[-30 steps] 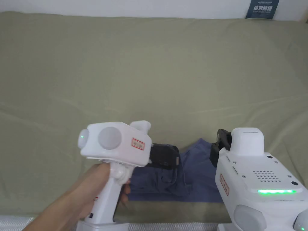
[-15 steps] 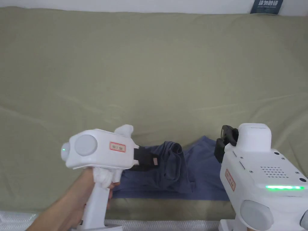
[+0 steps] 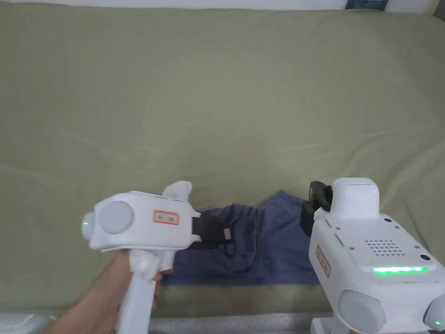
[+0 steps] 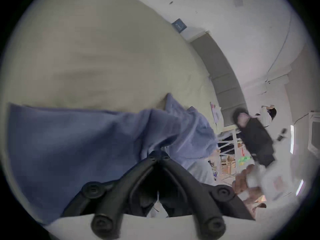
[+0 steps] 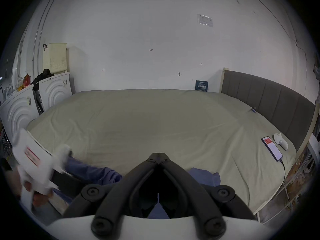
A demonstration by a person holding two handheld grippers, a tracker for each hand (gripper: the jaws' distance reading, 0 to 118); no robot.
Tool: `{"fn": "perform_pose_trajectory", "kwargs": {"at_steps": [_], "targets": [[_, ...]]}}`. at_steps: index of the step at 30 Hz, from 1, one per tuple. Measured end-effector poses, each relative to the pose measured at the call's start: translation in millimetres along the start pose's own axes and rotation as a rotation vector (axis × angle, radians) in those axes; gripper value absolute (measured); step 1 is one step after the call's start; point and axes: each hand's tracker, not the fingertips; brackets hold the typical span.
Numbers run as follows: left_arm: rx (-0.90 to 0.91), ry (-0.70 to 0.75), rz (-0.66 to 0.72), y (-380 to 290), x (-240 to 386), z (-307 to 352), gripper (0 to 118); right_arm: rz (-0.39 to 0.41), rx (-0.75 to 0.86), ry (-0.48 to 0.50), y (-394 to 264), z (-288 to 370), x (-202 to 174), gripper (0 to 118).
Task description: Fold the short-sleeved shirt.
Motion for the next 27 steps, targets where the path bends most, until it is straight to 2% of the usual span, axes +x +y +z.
{"fn": "perform_pose_trajectory", "kwargs": {"at_steps": [4,9,16,17,18,19,20,21,22,23,25,27], "targets": [[0.107,0.072,-0.011,-1,-17,68,1,-0.015,0.005,0.011,2,-1,-7,0],[0.102,0.215,0.079,-8,-56,110,1,-0.007,0.021,0.013,2,0,-17,0],[0.05,0.093,0.145,-20,-82,103,2,0.006,0.005,0.011,1,-1,-23,0],[0.059,0.111,0.152,-19,-81,100,9,0.01,0.004,0.01,2,0,-23,0],[0.058,0.114,0.151,-20,-82,96,45,0.012,0.004,0.007,2,0,-23,0],[0.056,0.101,0.155,-19,-84,96,89,0.013,0.003,0.007,3,0,-22,0],[0.048,0.08,0.158,-19,-85,94,89,0.014,0.003,0.006,3,0,-22,0],[0.034,0.059,0.162,-16,-91,90,102,0.017,0.002,0.003,3,0,-22,0],[-0.008,0.032,0.163,-15,-93,84,102,0.017,0.002,0.003,3,-1,-21,0],[0.01,0.042,0.167,-16,-94,82,118,0.017,0.001,0.003,3,-1,-21,0],[0.016,0.013,0.194,-13,-103,76,118,0.016,0.0,-0.001,3,-1,-20,0],[0.027,-0.09,0.236,-7,-109,72,118,0.01,-0.007,0.001,2,-3,-19,0]]}}
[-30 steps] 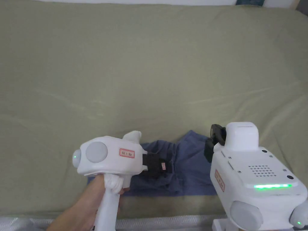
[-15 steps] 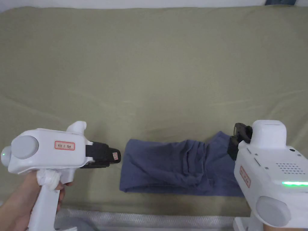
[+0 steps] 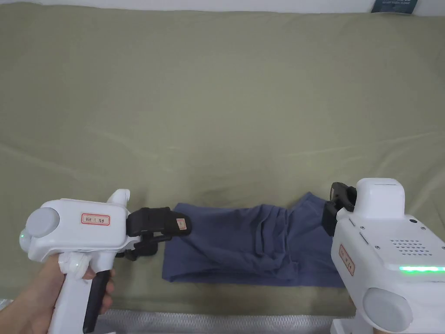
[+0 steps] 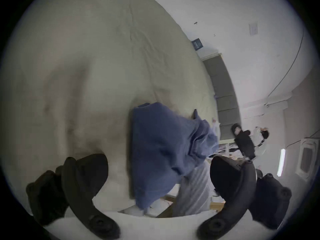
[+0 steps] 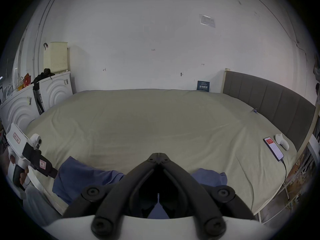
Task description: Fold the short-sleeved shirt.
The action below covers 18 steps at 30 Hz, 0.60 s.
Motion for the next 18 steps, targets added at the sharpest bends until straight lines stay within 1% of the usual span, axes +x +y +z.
{"fn": "perform_pose_trajectory", "kwargs": {"at_steps": [2,4,5,7,8,9,10,11,12,13,14,15,18], "targets": [[-0.026,-0.111,0.055,4,-1,-7,118,-0.003,-0.002,-0.007,-1,-1,0,0],[-0.058,-0.163,0.125,5,-5,-20,118,-0.015,-0.001,-0.008,-1,-2,2,0],[-0.073,-0.192,0.118,2,-2,-28,117,-0.022,0.001,-0.011,-1,-1,2,0],[-0.073,-0.169,0.093,-4,10,-36,116,-0.025,0.006,-0.011,1,1,4,0],[-0.086,-0.168,0.078,-5,16,-39,113,-0.02,0.009,-0.012,2,1,5,0],[-0.101,-0.151,0.06,-5,21,-40,86,-0.014,0.012,-0.012,2,2,5,0],[-0.103,-0.097,0.038,-6,25,-41,34,-0.012,0.014,-0.013,3,2,6,0],[-0.093,0.013,-0.013,-8,30,-44,16,-0.012,0.016,-0.012,5,3,8,0],[-0.084,0.044,-0.035,-11,35,-43,16,-0.013,0.02,-0.011,6,4,9,0],[-0.099,0.039,-0.045,-10,36,-40,16,-0.012,0.025,-0.013,6,5,9,0],[-0.089,0.011,-0.026,-6,31,-35,16,-0.013,0.029,-0.013,8,7,10,0],[-0.071,0.015,-0.032,-7,35,-29,16,-0.014,0.032,-0.01,9,8,11,0],[-0.022,0.087,-0.06,-9,40,-6,16,-0.006,0.045,-0.009,11,11,11,0]]}}
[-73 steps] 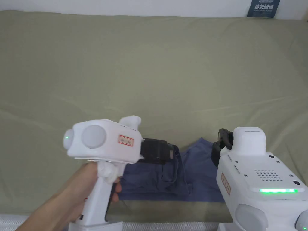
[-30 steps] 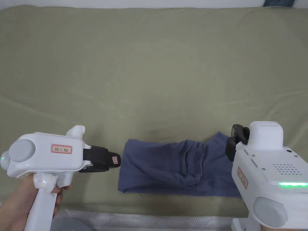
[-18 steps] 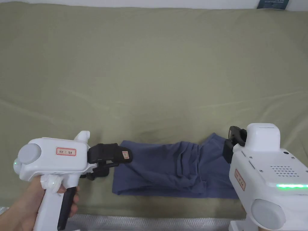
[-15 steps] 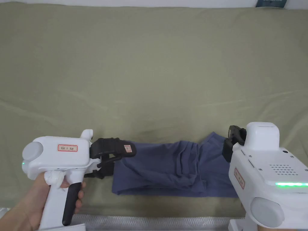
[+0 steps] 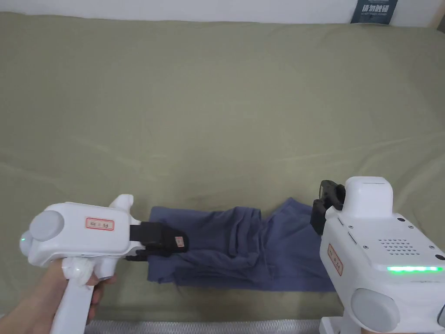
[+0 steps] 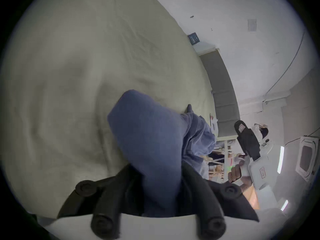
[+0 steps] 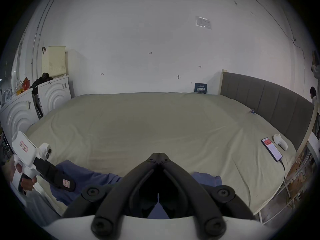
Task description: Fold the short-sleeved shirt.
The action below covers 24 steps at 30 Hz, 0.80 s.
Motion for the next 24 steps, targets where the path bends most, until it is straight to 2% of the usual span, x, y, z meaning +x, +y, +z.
{"fn": "perform_pose_trajectory", "kwargs": {"at_steps": [7,12,14,17,21,24], "targets": [[0.162,0.16,0.002,-3,-2,96,16,0.008,0.035,0.014,6,-4,-1,0],[0.254,0.328,-0.021,-3,8,152,16,0.006,0.079,0.035,12,-9,-8,0],[0.234,0.343,-0.019,0,21,153,16,0.008,0.112,0.038,14,-10,-11,0],[0.2,0.359,-0.098,3,46,137,16,0.006,0.151,0.036,17,-9,-16,0],[0.139,0.343,-0.187,9,88,97,16,-0.009,0.171,0.033,20,-3,-15,0],[0.073,0.342,-0.259,13,122,60,16,0.014,0.172,0.021,19,0,-11,0]]}}
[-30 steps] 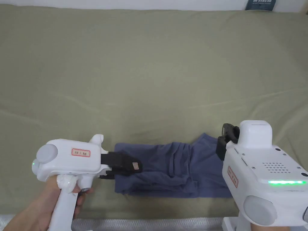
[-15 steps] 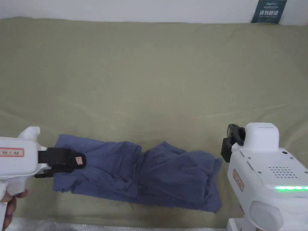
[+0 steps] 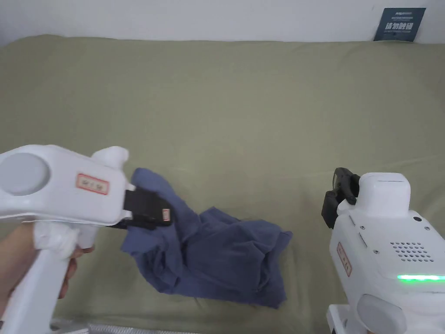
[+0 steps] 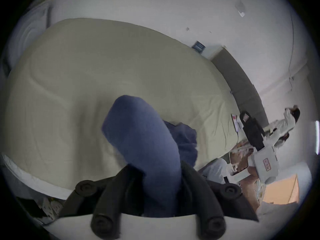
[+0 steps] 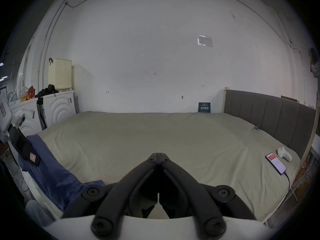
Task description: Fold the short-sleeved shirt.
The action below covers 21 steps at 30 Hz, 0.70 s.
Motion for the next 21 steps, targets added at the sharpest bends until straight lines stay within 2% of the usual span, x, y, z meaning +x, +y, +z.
{"fn": "perform_pose_trajectory", "kwargs": {"at_steps": [6,7,8,9,10,13,14,17,20,21], "targets": [[-0.122,0.11,-0.173,6,78,-79,16,0.002,-0.03,-0.029,-5,2,13,0],[-0.139,0.136,-0.206,4,87,-93,23,0.001,-0.038,-0.034,-6,2,15,0],[-0.133,0.155,-0.224,3,93,-110,47,0.0,-0.046,-0.042,-7,1,18,0],[-0.126,0.154,-0.236,2,97,-123,97,-0.002,-0.051,-0.046,-8,2,21,0],[-0.129,0.119,-0.237,1,100,-134,118,-0.003,-0.057,-0.049,-9,2,23,0],[-0.097,0.043,-0.203,-4,100,-146,118,-0.003,-0.076,-0.064,-12,2,31,0],[-0.075,0.021,-0.17,-3,95,-141,115,-0.004,-0.077,-0.066,-13,3,33,0],[-0.01,-0.082,-0.005,-1,68,-113,81,-0.011,-0.086,-0.071,-15,3,38,0],[0.054,-0.255,0.116,-2,35,-90,1,-0.055,-0.097,-0.068,-16,3,41,0],[0.05,-0.312,0.149,-3,25,-88,1,-0.059,-0.1,-0.067,-16,2,41,0]]}}
